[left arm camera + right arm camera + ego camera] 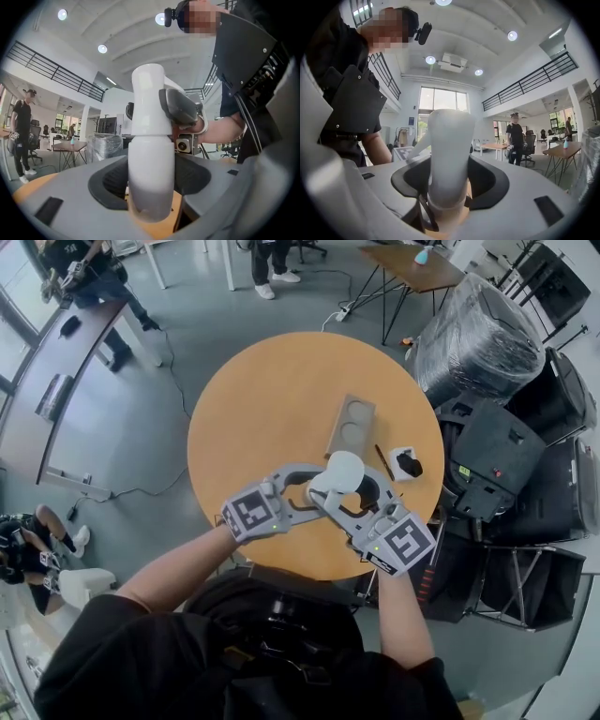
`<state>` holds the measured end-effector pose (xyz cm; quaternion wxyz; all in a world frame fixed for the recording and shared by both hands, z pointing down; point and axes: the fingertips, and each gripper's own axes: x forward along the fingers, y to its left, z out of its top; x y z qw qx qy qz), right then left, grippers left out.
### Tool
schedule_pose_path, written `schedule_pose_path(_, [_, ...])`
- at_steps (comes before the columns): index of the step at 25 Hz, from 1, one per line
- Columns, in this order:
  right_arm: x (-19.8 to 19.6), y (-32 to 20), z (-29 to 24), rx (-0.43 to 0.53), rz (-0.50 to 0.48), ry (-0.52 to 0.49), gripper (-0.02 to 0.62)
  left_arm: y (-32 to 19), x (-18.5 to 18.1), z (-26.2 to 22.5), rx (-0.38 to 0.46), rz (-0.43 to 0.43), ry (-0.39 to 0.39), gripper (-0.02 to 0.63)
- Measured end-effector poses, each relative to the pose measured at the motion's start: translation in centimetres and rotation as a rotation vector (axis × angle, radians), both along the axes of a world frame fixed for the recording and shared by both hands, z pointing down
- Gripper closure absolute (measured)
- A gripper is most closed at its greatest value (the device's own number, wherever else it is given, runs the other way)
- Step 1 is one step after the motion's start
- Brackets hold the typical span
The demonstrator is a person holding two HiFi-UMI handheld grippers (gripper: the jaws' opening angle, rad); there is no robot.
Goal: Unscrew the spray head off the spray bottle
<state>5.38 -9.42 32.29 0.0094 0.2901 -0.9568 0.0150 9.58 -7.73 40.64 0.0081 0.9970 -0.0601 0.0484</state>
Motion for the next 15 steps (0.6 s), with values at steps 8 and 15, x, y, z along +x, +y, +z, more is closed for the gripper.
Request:
schedule_pose_path(8, [-0.6,-0.2,-0.4,-0.006,-0.002,-0.014,0.348,0.0,-0.8,1.4,-0.029,-0.013,-0.012,0.298])
schedule_pose_path(15, [-1.0,0.0,-1.3,0.008,0.001,-0.015,0.348,0.3,-1.6,3.3,-0.039,-0.022,-0.034,0.298])
